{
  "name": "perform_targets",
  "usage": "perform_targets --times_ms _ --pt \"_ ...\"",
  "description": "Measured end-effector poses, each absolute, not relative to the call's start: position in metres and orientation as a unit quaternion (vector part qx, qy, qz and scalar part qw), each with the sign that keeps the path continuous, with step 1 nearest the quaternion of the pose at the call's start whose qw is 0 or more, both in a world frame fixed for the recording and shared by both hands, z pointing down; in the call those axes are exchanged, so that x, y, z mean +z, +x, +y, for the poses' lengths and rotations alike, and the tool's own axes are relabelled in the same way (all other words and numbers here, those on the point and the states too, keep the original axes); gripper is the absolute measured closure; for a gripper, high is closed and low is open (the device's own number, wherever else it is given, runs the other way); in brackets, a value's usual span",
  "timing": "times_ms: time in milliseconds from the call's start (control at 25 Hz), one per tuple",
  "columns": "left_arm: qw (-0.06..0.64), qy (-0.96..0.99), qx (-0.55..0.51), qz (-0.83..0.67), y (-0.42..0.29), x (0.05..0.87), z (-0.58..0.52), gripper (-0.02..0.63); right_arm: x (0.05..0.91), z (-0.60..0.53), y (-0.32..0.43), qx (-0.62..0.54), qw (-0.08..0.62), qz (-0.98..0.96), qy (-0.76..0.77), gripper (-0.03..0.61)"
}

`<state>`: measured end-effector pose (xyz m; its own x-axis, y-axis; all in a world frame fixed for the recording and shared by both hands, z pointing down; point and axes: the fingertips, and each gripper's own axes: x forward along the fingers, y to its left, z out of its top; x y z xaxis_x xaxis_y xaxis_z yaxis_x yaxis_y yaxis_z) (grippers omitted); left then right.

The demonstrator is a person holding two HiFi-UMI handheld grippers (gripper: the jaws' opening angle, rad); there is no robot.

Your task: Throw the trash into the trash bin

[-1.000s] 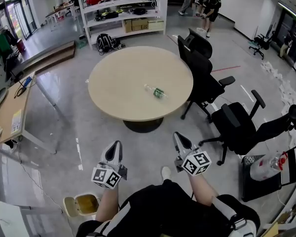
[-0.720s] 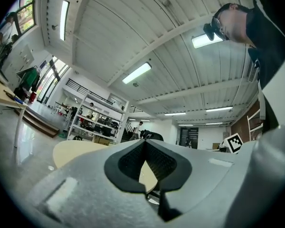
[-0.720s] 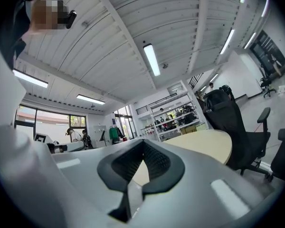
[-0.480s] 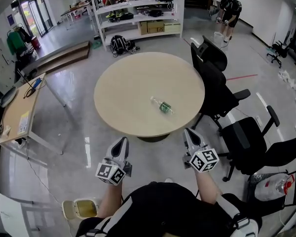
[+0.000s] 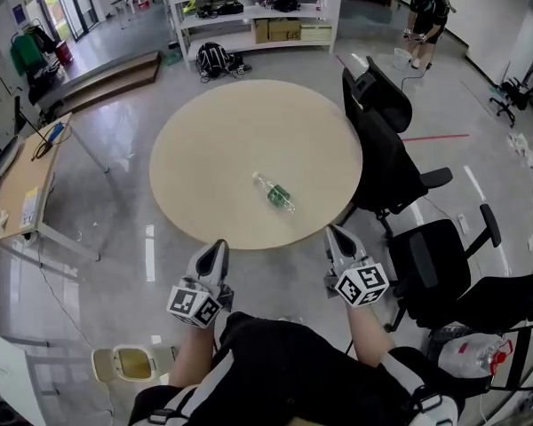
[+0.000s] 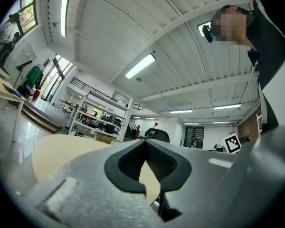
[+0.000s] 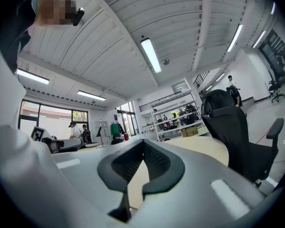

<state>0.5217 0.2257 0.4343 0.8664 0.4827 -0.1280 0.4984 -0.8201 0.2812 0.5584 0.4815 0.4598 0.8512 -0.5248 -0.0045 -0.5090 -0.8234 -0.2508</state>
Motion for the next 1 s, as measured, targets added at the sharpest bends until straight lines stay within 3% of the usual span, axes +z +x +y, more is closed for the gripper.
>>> perform_targets --times_ms 360,760,1000 --pt "0.137 0.958 0.000 0.254 0.551 0.445 0.234 0.611 0.484 0.500 0.584 -0.047 0.140 0.254 -0.956 0.574" --pt "0.151 0.948 -0.016 0.280 0.628 0.446 0.221 0.611 0.474 0.480 0.656 -0.039 0.084 0.238 -0.967 0.574" --pt "0.121 0.953 -0.016 0.276 0.670 0.451 0.205 0.611 0.486 0.438 0.708 -0.061 0.051 0.265 -0.961 0.574"
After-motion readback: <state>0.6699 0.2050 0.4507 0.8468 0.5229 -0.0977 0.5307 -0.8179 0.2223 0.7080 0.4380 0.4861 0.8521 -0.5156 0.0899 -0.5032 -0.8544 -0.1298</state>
